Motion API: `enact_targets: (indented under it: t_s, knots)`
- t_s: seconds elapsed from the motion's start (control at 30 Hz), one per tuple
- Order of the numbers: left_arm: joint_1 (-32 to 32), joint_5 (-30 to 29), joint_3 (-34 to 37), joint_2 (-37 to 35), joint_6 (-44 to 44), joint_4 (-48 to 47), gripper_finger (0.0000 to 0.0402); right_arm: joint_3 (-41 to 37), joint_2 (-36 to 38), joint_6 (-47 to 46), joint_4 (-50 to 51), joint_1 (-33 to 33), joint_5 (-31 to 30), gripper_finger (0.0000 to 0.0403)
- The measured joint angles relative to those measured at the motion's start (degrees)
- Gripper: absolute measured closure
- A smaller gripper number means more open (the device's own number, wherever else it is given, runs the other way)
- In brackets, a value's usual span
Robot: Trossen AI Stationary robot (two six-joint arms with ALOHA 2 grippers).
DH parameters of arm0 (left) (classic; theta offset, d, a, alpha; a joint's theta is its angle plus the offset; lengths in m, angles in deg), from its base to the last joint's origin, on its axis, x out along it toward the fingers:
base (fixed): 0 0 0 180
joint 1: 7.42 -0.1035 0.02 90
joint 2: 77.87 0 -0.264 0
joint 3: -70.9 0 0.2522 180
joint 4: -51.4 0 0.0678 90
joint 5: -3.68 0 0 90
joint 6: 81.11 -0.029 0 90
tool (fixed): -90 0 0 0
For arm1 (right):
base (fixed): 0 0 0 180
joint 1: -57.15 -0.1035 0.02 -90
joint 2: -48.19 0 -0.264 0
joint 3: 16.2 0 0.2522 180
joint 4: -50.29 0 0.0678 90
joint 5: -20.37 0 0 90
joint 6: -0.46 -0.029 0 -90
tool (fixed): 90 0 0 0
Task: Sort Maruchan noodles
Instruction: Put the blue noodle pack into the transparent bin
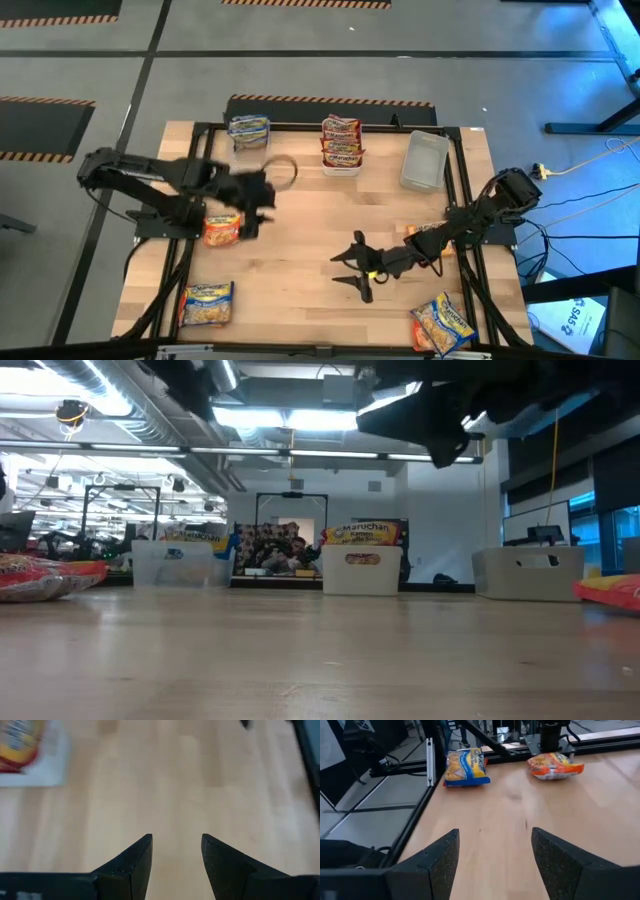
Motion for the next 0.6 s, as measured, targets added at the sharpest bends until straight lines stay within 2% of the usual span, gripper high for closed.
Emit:
enact_targets:
  t_s: [0.17,0.37,0.47,0.6]
  knots:
    - [12.5,-5.2,0.0,0.6,14.5,-1.4,0.0237,0.0,0.0,-1.6,0.0,-2.9,-4.9,0.0171]
    - [26.3,-6.1,0.0,1.9,36.6,-9.3,0.0237,0.0,-1.2,-3.9,-0.4,-5.6,-8.7,0.0171]
    - [33.2,-5.0,0.0,3.3,48.2,-14.6,0.0237,0.8,-3.5,-4.8,-0.7,-6.1,-9.7,0.0171]
    - [40.7,-0.5,0.0,5.7,59.6,-16.7,0.0237,3.1,-6.6,-4.9,-0.8,-6.1,-9.6,0.0171]
